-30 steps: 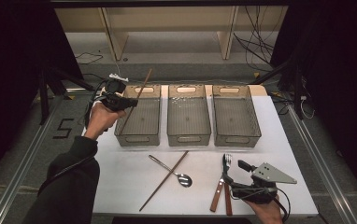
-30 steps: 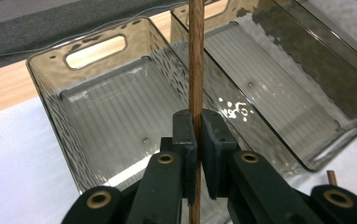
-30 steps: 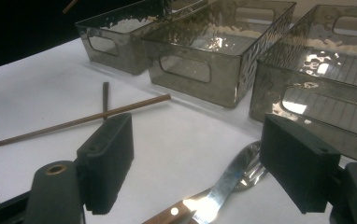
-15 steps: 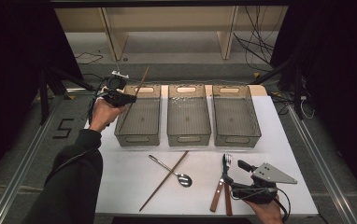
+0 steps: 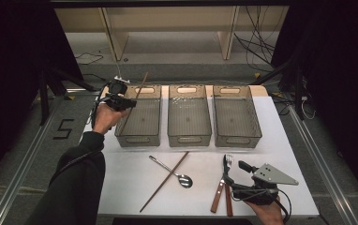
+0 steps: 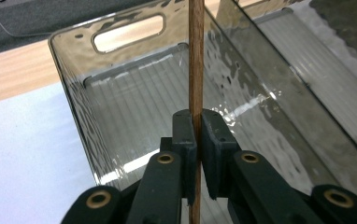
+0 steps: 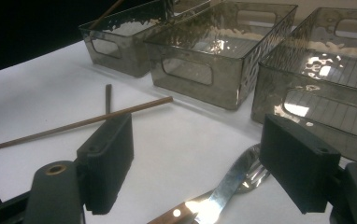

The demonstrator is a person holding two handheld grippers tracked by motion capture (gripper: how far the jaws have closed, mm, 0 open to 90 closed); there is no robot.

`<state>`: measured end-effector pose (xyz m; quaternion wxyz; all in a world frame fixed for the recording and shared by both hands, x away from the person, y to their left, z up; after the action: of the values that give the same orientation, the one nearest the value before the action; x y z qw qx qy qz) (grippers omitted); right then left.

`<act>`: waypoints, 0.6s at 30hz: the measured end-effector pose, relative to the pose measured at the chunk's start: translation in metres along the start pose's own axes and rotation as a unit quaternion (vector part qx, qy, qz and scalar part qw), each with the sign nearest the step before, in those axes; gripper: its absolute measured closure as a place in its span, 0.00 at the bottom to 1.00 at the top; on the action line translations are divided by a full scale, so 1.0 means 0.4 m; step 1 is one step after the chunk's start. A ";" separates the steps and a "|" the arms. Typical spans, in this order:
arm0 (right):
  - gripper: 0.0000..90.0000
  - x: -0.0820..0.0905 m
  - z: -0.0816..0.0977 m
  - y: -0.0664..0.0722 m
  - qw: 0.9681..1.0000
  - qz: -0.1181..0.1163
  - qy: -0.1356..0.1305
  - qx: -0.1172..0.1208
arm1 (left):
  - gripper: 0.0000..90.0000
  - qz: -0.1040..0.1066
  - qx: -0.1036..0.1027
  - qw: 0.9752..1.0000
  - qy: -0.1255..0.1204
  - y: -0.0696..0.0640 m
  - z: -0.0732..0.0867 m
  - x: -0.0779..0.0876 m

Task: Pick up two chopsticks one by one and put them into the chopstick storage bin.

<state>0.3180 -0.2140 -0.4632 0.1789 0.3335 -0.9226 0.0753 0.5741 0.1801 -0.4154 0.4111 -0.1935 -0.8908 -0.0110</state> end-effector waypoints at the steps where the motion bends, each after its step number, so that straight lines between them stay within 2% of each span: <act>1: 0.30 0.000 0.000 0.000 1.000 0.000 0.001 0.000 | 0.94 -0.001 0.001 1.000 0.001 0.000 0.003 -0.003; 9: 0.30 0.000 -0.001 0.000 1.000 0.000 0.000 0.000 | 0.93 -0.009 0.005 1.000 0.022 0.002 0.020 -0.024; 13: 0.30 0.000 0.000 0.001 1.000 -0.001 0.001 0.000 | 0.91 -0.014 0.017 0.999 0.027 0.010 0.024 -0.030; 15: 0.30 0.000 -0.001 0.000 1.000 0.000 0.000 -0.001 | 0.81 -0.015 0.025 0.999 0.029 0.014 0.025 -0.033; 18: 0.30 0.001 0.000 -0.001 1.000 0.000 -0.001 -0.004 | 0.73 -0.011 0.035 0.999 0.019 0.017 0.025 -0.027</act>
<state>0.3178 -0.2144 -0.4630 0.1796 0.3331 -0.9229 0.0717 0.5754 0.1844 -0.4307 0.4344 -0.1689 -0.8847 0.0122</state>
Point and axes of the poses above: each handheld gripper's, and its own axes: x roughly backward along the jaws, z roughly out of its underside, y roughly to its left, the point moved 5 cm from there along -x, roughly forward along the jaws, and after that the axes turned 6 degrees about x, right-handed, at the moved point
